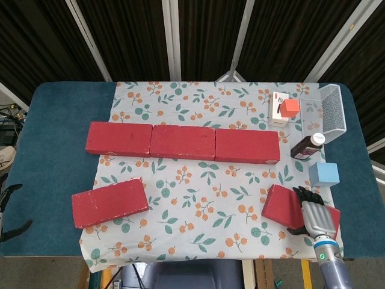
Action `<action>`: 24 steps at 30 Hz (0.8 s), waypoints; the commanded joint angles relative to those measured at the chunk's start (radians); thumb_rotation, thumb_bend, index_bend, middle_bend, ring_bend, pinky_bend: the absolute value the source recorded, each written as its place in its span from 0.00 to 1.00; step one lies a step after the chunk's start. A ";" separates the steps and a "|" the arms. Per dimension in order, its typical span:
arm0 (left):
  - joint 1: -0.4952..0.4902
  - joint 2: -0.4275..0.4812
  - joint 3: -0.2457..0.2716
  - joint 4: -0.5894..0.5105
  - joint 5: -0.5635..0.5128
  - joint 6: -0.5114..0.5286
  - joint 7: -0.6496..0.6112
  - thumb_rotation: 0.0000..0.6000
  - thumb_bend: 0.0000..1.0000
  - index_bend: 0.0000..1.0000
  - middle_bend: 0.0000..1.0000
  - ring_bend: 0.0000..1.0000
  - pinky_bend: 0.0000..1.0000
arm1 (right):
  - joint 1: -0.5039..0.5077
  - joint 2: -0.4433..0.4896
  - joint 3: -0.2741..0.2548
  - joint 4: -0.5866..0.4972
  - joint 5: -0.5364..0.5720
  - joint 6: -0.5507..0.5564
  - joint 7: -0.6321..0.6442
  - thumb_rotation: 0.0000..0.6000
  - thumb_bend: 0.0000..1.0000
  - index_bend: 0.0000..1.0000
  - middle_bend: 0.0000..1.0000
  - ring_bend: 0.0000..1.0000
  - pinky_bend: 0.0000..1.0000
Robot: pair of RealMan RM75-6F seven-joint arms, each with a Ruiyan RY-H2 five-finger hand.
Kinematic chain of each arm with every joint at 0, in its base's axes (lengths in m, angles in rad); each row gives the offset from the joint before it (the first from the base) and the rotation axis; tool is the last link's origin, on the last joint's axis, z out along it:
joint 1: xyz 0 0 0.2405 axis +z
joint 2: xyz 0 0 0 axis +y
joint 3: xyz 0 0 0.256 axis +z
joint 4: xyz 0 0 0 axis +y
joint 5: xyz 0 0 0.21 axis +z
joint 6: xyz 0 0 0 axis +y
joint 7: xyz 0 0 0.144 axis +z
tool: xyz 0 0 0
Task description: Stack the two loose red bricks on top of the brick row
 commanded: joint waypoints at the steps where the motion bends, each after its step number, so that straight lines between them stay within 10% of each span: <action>1: 0.004 0.001 -0.004 0.001 -0.005 0.008 -0.003 1.00 0.01 0.22 0.02 0.04 0.13 | 0.012 -0.011 -0.001 0.008 0.015 0.000 -0.015 1.00 0.12 0.00 0.02 0.00 0.00; 24: 0.004 -0.009 -0.005 -0.007 -0.016 0.007 0.040 1.00 0.01 0.22 0.01 0.04 0.13 | 0.076 -0.057 -0.001 0.100 0.139 -0.032 -0.047 1.00 0.12 0.00 0.02 0.00 0.00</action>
